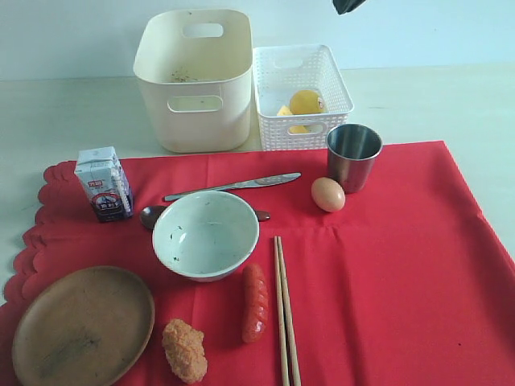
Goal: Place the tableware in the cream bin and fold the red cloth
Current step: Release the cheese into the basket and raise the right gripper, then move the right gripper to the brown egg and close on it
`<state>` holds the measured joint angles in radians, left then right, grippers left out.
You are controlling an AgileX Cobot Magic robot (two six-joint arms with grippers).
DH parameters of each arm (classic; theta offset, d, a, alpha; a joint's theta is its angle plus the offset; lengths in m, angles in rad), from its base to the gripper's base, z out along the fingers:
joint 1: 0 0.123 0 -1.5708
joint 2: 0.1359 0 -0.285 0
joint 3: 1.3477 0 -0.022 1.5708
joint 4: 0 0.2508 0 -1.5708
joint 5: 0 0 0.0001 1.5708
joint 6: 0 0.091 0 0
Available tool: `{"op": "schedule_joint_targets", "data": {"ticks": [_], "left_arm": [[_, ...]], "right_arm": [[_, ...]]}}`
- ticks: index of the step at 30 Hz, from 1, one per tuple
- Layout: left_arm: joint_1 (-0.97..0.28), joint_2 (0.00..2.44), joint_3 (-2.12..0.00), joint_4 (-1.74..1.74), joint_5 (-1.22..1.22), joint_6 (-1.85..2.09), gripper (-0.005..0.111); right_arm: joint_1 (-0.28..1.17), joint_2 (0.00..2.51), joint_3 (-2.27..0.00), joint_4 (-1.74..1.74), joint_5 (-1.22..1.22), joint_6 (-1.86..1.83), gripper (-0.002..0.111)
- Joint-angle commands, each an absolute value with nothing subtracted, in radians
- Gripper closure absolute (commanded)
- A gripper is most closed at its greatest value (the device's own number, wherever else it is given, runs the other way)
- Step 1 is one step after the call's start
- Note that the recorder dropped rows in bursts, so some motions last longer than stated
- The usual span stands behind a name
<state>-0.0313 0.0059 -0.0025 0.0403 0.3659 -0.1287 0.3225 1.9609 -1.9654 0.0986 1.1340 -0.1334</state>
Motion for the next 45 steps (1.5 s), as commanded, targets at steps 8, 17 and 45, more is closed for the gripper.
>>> {"op": "schedule_joint_targets", "data": {"ticks": [8,17,45], "left_arm": [[-0.030,0.000,0.000,0.042,0.354,-0.128,0.107],[-0.030,0.000,0.000,0.042,0.354,-0.128,0.107],[-0.030,0.000,0.000,0.042,0.354,-0.128,0.107]], "right_arm": [[0.319,1.791,-1.823,0.042,1.102,-0.093,0.102],[0.319,1.528,-1.403,0.042,0.940,-0.086,0.102],[0.326,1.329,-0.781,0.239,0.697,-0.158,0.102]]}}
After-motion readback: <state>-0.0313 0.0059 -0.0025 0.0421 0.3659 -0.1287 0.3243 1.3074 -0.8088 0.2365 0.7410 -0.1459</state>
